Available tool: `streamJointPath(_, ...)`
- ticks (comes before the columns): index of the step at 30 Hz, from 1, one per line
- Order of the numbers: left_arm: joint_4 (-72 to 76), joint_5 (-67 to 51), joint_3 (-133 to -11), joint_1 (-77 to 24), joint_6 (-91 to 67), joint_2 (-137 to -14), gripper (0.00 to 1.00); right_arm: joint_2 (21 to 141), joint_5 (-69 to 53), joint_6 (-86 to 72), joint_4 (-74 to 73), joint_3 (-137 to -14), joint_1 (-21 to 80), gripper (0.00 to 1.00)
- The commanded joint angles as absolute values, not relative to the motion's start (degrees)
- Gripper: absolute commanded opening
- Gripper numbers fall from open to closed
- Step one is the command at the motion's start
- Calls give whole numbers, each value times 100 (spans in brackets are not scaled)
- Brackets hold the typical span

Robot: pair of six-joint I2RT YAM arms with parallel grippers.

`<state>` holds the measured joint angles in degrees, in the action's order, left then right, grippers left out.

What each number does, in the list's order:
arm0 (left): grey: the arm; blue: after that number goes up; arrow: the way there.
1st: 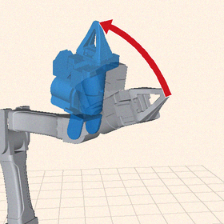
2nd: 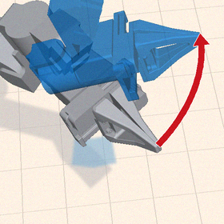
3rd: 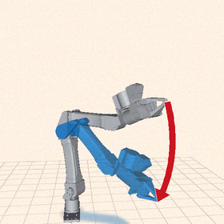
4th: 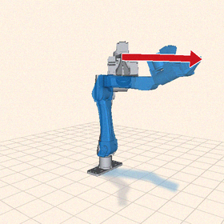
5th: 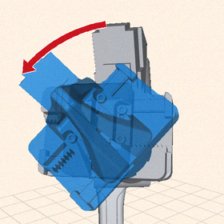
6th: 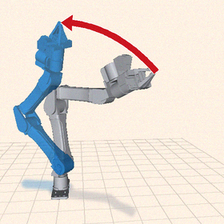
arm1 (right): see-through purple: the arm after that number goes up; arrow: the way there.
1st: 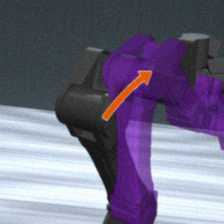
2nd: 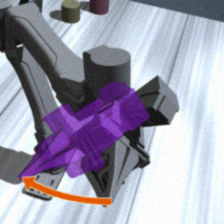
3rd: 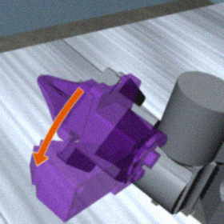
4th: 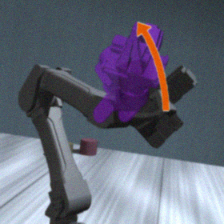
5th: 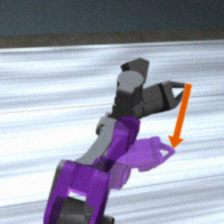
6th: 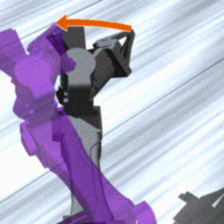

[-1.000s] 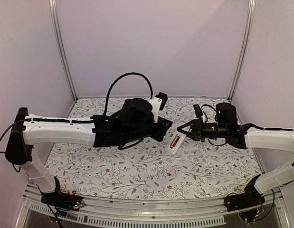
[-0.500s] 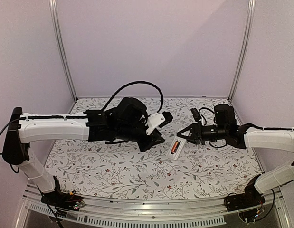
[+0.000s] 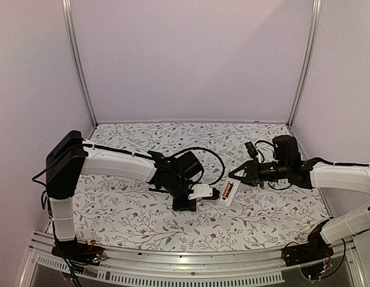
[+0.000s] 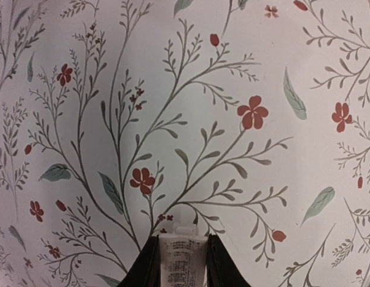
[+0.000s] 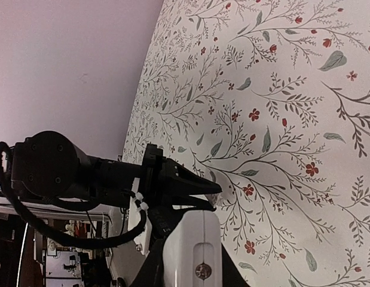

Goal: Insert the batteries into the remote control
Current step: Place the battery cover at the center of the board, then pick up the battery cover from the center of the board.

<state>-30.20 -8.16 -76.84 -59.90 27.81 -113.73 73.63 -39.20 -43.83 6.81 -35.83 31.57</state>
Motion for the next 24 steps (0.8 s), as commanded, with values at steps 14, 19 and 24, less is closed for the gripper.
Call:
streamJointPath(14, -3195, -596, -8068, -5901, 3084, -11618, 44, 7444, -3887, -4010, 315, -3545, 2930, 0)
streamJointPath(19, -2008, -76, -7021, -6101, 1943, -10163, 87, 7735, -3743, -3626, 1, -3846, 2907, 0)
streamJointPath(24, -1083, 317, -5795, -6120, -306, -9045, 100, 8069, -3816, -3491, 0, -4125, 2907, 0)
